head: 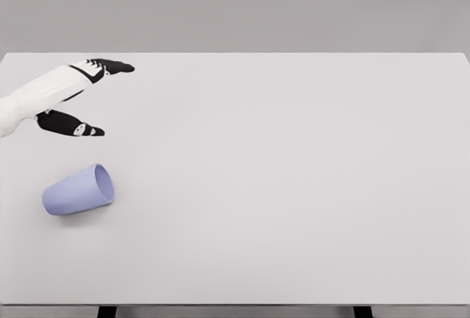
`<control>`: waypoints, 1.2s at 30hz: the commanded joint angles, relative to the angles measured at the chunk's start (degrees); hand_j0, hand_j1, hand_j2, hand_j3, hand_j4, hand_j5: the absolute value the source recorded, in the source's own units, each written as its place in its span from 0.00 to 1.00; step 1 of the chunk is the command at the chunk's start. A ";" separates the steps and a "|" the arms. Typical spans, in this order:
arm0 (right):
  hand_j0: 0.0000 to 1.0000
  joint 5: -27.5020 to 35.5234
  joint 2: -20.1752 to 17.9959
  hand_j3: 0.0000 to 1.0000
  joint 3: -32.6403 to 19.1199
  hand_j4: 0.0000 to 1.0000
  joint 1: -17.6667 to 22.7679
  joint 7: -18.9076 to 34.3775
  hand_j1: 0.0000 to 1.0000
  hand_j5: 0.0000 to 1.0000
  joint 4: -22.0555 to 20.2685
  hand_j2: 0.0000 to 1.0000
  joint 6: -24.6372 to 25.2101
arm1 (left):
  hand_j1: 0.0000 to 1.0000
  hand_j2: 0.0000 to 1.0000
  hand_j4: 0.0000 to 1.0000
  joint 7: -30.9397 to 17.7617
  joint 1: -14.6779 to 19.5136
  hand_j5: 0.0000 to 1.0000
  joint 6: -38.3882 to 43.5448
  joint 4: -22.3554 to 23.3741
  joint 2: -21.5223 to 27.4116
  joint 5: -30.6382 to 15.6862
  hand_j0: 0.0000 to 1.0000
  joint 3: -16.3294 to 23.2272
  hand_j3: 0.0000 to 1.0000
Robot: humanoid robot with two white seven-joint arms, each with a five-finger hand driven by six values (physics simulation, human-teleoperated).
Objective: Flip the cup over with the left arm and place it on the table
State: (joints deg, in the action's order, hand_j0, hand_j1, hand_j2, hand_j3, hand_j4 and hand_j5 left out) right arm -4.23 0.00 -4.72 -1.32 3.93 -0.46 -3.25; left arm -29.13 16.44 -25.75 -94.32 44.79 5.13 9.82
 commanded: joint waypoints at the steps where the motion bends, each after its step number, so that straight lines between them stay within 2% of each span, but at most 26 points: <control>1: 1.00 0.01 0.00 1.00 0.06 1.00 -0.09 0.02 1.00 1.00 0.02 1.00 0.00 | 1.00 1.00 1.00 0.04 0.00 1.00 0.18 0.01 -0.31 -0.12 1.00 0.28 1.00; 6: 1.00 0.01 0.00 1.00 0.24 1.00 0.00 -0.07 1.00 1.00 0.11 1.00 0.00 | 1.00 1.00 1.00 -0.05 0.00 1.00 0.18 0.28 0.21 -0.03 1.00 0.20 1.00; 7: 1.00 0.01 0.00 1.00 0.33 1.00 0.00 0.02 1.00 1.00 0.11 1.00 0.00 | 1.00 1.00 1.00 -0.66 0.09 1.00 0.18 0.19 0.30 -0.12 1.00 0.20 1.00; 9: 1.00 0.01 0.00 1.00 0.24 1.00 0.00 0.02 1.00 1.00 0.11 1.00 0.00 | 1.00 1.00 1.00 -5.31 0.35 1.00 0.00 -0.16 0.21 0.06 1.00 -0.42 1.00; 12: 1.00 0.01 0.00 1.00 0.33 1.00 0.00 -0.07 1.00 1.00 0.11 1.00 0.00 | 1.00 1.00 1.00 -5.87 2.72 1.00 -0.35 -0.78 -0.40 -0.29 1.00 -1.47 1.00; 14: 1.00 0.01 0.00 1.00 0.33 1.00 0.00 0.02 1.00 1.00 0.11 1.00 0.00 | 1.00 1.00 1.00 -5.87 4.39 1.00 0.27 -0.86 3.37 -1.17 1.00 0.28 1.00; 15: 1.00 0.01 0.00 1.00 0.33 1.00 0.00 0.02 1.00 1.00 0.11 1.00 0.00 | 1.00 1.00 1.00 -5.87 4.48 1.00 -4.81 -2.62 12.23 -1.52 1.00 2.83 1.00; 16: 1.00 0.01 0.00 1.00 0.33 1.00 0.00 -0.07 1.00 1.00 0.11 1.00 0.00 | 1.00 1.00 1.00 -5.87 4.39 1.00 -9.25 -3.77 17.78 -1.61 1.00 3.36 1.00; 17: 1.00 0.01 0.00 1.00 0.33 1.00 0.00 -0.07 1.00 1.00 0.11 1.00 0.00 | 1.00 1.00 1.00 -5.87 4.57 1.00 -9.25 -2.98 19.72 -1.70 1.00 3.45 1.00; 19: 1.00 0.01 0.00 1.00 0.33 1.00 0.00 -0.07 1.00 1.00 0.11 1.00 0.00 | 1.00 1.00 1.00 -5.87 4.57 1.00 -9.25 -2.62 19.81 -3.02 1.00 3.53 1.00; 20: 1.00 0.01 0.00 1.00 0.33 1.00 0.00 -0.06 1.00 1.00 0.11 1.00 0.00 | 1.00 1.00 1.00 -5.87 4.40 1.00 -9.25 -2.54 20.95 -5.29 1.00 3.45 1.00; 21: 1.00 0.01 0.00 1.00 0.33 1.00 0.00 -0.07 1.00 1.00 0.11 1.00 0.00 | 1.00 1.00 1.00 -5.87 3.61 1.00 -8.88 -2.36 22.53 -11.61 1.00 3.62 1.00; 22: 1.00 0.01 0.00 1.00 0.33 1.00 0.00 -0.07 1.00 1.00 0.11 1.00 0.00 | 1.00 1.00 1.00 -5.87 0.80 1.00 -3.19 -2.97 25.33 -22.48 1.00 5.11 1.00; 23: 1.00 0.01 0.00 1.00 0.33 1.00 0.00 -0.07 1.00 1.00 0.11 1.00 0.00 | 1.00 1.00 1.00 -5.87 -0.26 1.00 0.52 -3.24 26.67 -31.56 1.00 5.56 1.00; 24: 1.00 0.01 0.00 1.00 0.33 1.00 0.00 -0.07 1.00 1.00 0.11 1.00 0.00 | 1.00 1.00 1.00 -5.87 -1.75 1.00 3.77 -3.68 26.67 -37.89 1.00 5.56 1.00; 25: 1.00 0.01 0.00 1.00 0.33 1.00 0.00 -0.06 1.00 1.00 0.11 1.00 0.00 | 1.00 1.00 1.00 -5.87 -4.48 1.00 6.94 -5.96 26.58 -43.97 1.00 5.47 1.00; 27: 1.00 0.01 0.00 1.00 0.33 1.00 0.00 -0.07 1.00 1.00 0.11 1.00 0.00 | 1.00 1.00 1.00 -4.37 -8.96 1.00 7.12 -6.67 26.14 -44.59 1.00 5.38 1.00; 28: 1.00 0.01 0.00 1.00 0.33 1.00 0.00 -0.07 1.00 1.00 0.11 1.00 0.00 | 1.00 1.00 1.00 -0.93 -9.84 1.00 7.38 -6.67 25.53 -44.59 1.00 5.47 1.00; 29: 1.00 0.01 0.00 1.00 0.33 1.00 0.00 -0.07 1.00 1.00 0.11 1.00 0.00 | 1.00 1.00 1.00 -0.31 -11.16 1.00 7.21 -6.76 25.44 -44.59 1.00 5.47 1.00; 35: 1.00 0.01 0.00 1.00 0.33 1.00 0.00 -0.07 1.00 1.00 0.11 1.00 0.00 | 1.00 1.00 1.00 -2.33 -15.03 1.00 7.12 -6.84 24.47 -44.77 1.00 5.47 1.00; 36: 1.00 0.01 0.00 1.00 0.33 1.00 0.00 -0.07 1.00 1.00 0.11 1.00 0.00 | 1.00 1.00 1.00 -4.78 -14.94 1.00 7.47 -6.84 23.68 -44.77 1.00 5.47 1.00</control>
State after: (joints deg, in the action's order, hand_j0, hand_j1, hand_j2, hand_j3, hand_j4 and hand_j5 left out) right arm -4.23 0.00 -4.39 -1.32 3.87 -0.35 -3.25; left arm -32.20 1.49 -18.69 -101.04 69.09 -38.86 15.29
